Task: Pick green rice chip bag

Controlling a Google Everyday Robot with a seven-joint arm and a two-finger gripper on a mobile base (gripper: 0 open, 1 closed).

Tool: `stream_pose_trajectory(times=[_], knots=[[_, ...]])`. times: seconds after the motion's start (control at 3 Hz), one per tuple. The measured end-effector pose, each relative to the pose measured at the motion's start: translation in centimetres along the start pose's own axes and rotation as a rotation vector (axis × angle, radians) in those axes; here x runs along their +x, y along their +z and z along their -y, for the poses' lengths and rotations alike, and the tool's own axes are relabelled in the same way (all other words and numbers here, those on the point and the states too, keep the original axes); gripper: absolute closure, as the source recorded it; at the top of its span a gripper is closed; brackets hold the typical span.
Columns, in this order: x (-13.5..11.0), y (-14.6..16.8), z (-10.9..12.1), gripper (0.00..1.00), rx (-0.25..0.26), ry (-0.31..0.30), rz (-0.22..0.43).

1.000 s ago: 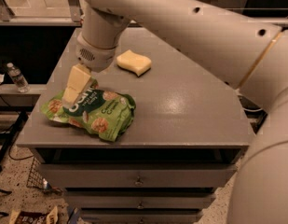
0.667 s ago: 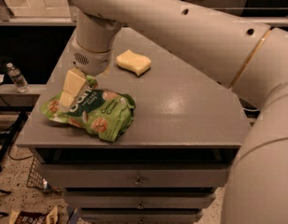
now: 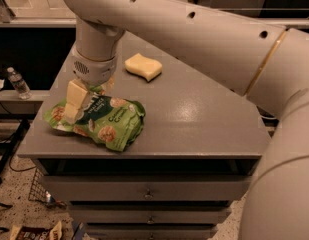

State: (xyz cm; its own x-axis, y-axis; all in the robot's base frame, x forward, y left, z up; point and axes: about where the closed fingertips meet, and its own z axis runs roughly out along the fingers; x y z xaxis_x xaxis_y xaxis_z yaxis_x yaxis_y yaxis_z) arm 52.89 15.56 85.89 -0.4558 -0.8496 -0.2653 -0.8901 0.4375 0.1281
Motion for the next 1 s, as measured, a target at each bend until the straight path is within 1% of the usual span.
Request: stream_pose_trajectory(times=[0.67,1.0], knots=[[0.17,0.42,-0.18,0.64,-0.001,0.021,0.004],[-0.07,-0.29,0.12,0.87,0.011,0.004,0.024]])
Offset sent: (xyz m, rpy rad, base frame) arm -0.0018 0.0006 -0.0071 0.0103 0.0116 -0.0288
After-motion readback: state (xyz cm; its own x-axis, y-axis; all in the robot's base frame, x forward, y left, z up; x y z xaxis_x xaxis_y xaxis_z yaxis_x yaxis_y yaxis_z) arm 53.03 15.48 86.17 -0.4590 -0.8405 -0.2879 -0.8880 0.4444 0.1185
